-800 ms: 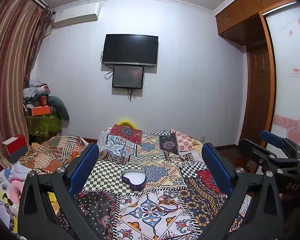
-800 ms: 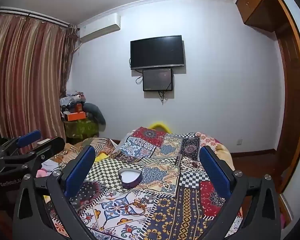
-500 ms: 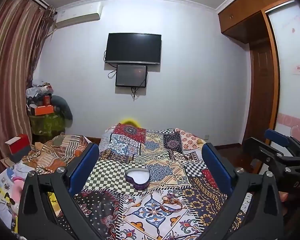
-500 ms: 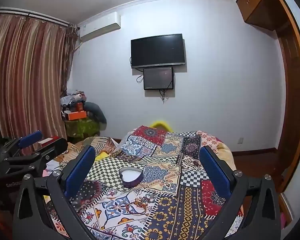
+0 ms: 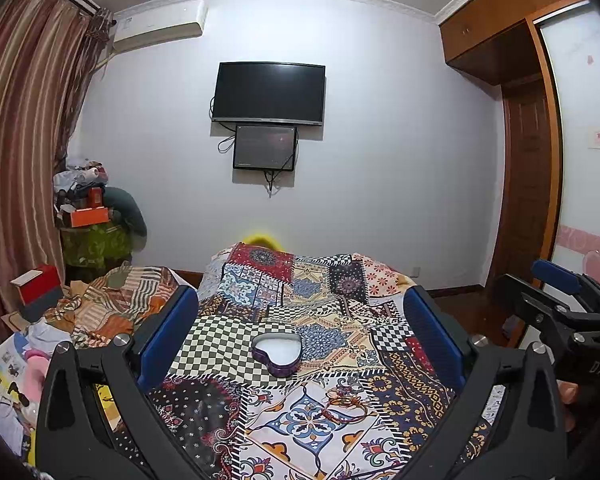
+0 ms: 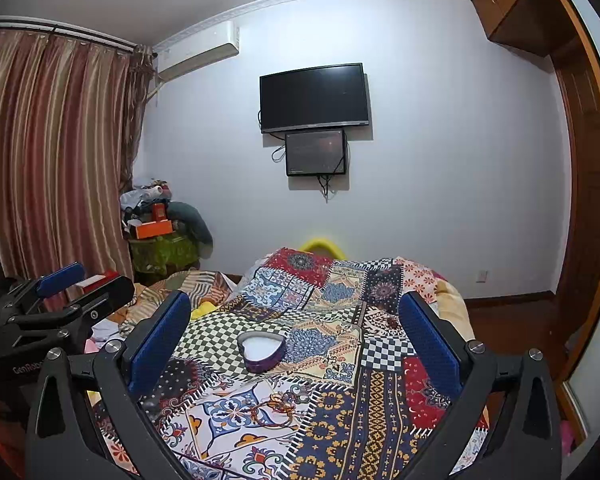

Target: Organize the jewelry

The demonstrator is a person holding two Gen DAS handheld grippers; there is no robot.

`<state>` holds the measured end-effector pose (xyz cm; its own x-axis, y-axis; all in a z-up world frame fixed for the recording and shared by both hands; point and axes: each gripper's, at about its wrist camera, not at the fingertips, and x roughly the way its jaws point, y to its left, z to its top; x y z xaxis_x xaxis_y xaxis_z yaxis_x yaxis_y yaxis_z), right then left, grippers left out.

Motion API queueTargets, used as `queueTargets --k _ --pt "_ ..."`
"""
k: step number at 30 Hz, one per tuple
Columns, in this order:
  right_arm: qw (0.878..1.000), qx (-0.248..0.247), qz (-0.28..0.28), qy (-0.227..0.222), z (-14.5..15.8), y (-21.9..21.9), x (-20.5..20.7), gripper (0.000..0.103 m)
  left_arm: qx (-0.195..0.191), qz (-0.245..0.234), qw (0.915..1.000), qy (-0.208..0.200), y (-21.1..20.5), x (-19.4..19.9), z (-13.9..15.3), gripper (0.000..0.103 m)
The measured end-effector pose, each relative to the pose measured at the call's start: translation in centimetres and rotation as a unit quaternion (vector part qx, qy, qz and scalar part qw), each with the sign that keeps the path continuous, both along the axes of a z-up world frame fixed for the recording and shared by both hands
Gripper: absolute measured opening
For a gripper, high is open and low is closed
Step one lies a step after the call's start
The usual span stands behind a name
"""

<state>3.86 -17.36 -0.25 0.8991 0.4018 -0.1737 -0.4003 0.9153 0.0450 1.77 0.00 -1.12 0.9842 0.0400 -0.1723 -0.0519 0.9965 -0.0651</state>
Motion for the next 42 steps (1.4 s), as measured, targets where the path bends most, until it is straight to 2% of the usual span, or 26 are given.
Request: queueTargets --k 42 --pt "1.0 0.01 -0.008 0.009 -0.2 -1.1 0.4 0.103 0.0 -0.009 0.9999 0.009 -0.3 0.0 -0.2 0.103"
